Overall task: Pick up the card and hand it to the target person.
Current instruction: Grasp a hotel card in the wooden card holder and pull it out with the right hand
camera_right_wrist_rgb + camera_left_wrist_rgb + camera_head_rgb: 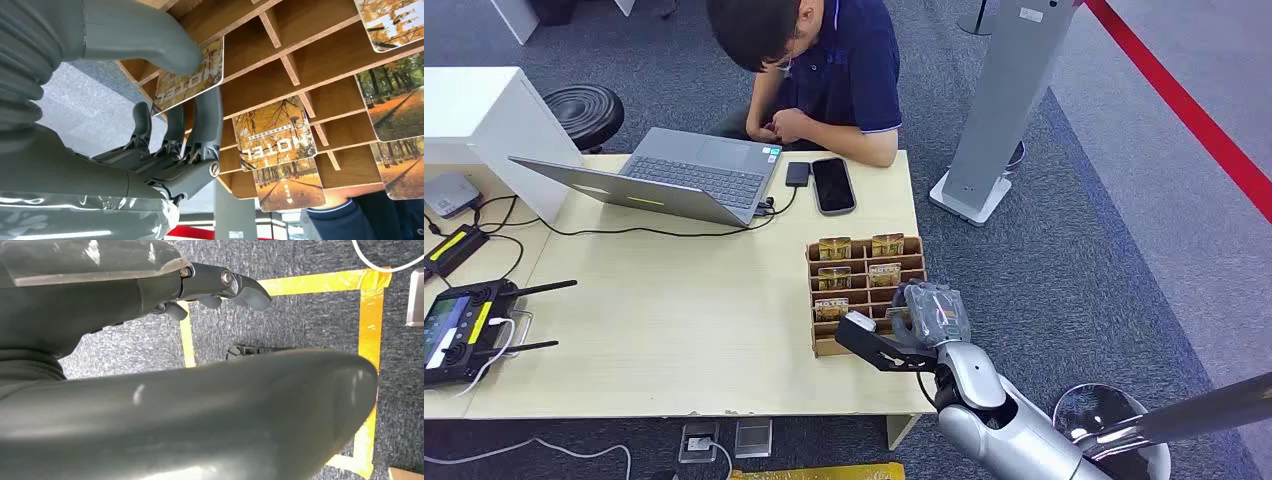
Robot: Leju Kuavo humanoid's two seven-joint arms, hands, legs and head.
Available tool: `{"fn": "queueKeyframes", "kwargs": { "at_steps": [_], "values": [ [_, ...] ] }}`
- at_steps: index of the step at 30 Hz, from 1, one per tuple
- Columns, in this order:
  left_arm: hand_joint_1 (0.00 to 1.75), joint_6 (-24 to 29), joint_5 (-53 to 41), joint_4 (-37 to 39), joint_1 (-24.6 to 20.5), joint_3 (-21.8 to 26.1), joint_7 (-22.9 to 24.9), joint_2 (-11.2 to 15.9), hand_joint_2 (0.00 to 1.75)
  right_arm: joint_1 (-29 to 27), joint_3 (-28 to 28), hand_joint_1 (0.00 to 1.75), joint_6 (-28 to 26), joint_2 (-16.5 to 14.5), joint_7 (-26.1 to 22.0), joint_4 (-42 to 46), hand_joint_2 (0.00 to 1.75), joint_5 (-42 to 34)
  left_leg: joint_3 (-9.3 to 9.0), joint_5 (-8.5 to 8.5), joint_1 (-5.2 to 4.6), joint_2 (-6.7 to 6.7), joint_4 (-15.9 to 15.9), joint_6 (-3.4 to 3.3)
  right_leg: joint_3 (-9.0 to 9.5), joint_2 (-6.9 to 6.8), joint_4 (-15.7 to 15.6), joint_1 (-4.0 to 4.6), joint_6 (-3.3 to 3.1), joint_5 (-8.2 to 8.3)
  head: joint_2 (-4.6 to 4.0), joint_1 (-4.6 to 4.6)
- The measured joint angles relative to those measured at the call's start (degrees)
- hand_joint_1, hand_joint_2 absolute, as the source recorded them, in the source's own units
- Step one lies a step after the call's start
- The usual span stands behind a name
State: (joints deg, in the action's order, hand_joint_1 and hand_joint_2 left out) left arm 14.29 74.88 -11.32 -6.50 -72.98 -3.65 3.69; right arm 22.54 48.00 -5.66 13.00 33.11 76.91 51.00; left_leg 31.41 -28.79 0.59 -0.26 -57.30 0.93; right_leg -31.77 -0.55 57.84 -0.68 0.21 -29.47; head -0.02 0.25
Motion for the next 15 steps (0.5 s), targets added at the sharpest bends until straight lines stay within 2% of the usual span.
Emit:
{"fn": "queueKeyframes", "kwargs": {
  "at_steps": [5, 10, 12, 15],
  "values": [
    [0.0, 0.0, 0.0, 0.0, 0.0, 0.0, 0.0, 0.0, 0.0, 0.3, 0.0, 1.47, 0.0, -0.3, 0.1, -0.8, 1.75, 0.1, -0.01, 0.0, 0.0, 0.0, 0.0, 0.0, 0.0, 0.0, 0.0, 0.0, 0.0, 0.0, 0.0, 0.02],
    [0.0, 0.0, 0.0, 0.0, 0.0, 0.1, 0.0, 0.0, 0.0, 0.4, 0.0, 1.71, 0.0, -0.3, 0.3, -1.1, 1.75, 0.3, -0.01, 0.0, 0.0, 0.0, 0.0, 0.0, 0.0, 0.0, 0.0, 0.0, 0.0, 0.0, 0.0, 0.03],
    [0.0, 0.0, 0.0, 0.0, 0.0, 0.1, 0.0, 0.0, 0.0, 0.4, 0.0, 1.74, 0.0, -0.3, 0.3, -1.1, 1.75, 0.4, -0.02, 0.0, 0.0, 0.0, 0.0, 0.0, 0.01, 0.0, 0.0, 0.0, 0.0, 0.0, 0.0, 0.04],
    [0.0, 0.1, -0.3, 0.0, 0.0, 0.0, -0.1, 0.0, 1.31, 0.4, 0.0, 1.75, -0.1, -0.4, 0.3, -1.1, 1.75, 0.4, -0.04, 0.0, 0.0, 0.01, 0.0, 0.0, 0.03, 0.01, 0.0, 0.0, 0.0, 0.0, 0.0, 0.0]
  ]
}}
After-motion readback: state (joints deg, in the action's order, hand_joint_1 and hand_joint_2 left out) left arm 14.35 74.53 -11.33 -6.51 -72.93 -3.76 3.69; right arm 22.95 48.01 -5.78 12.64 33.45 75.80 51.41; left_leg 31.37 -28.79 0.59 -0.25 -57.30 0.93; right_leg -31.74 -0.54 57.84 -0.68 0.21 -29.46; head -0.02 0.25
